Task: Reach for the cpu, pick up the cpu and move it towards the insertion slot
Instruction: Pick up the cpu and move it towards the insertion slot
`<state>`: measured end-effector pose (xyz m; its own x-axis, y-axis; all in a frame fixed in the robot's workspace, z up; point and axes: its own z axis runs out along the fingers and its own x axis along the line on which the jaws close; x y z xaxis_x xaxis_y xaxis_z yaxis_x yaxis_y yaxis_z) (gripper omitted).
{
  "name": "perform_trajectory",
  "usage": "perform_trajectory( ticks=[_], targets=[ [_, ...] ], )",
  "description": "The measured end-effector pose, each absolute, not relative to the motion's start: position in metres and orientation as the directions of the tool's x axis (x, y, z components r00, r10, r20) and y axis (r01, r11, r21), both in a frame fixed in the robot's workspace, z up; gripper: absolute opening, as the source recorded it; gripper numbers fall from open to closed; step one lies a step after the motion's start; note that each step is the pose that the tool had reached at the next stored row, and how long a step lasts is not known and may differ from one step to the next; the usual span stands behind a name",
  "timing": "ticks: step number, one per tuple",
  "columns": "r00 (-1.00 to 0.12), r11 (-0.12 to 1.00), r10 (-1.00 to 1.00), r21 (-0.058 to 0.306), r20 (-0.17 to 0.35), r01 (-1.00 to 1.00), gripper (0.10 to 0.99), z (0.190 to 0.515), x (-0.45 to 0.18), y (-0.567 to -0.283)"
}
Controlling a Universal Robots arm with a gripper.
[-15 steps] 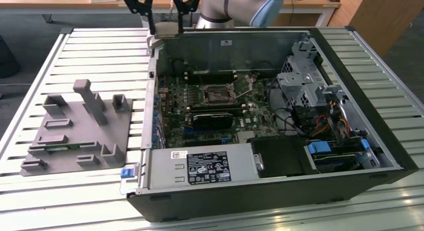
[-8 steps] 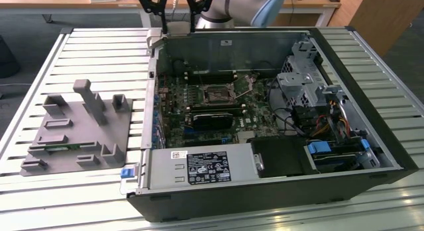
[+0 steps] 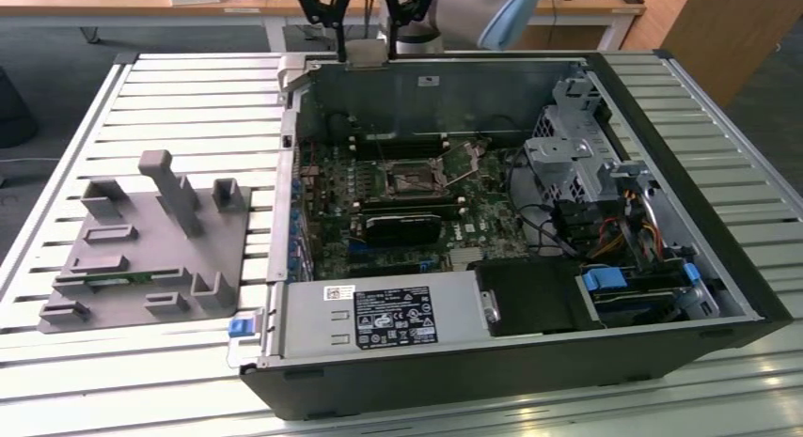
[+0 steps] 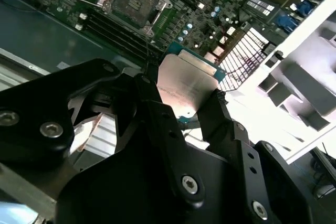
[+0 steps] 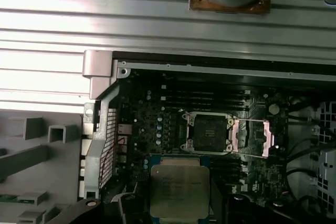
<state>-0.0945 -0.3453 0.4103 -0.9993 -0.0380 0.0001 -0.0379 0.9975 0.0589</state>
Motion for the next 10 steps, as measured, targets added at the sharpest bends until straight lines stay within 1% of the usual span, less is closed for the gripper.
perform_trajectory(
  ticks=[10],
  targets=[
    [-0.999, 0.998, -0.038, 0.059, 0.0, -0.038, 0.545, 0.407, -0.06, -0.338]
  ],
)
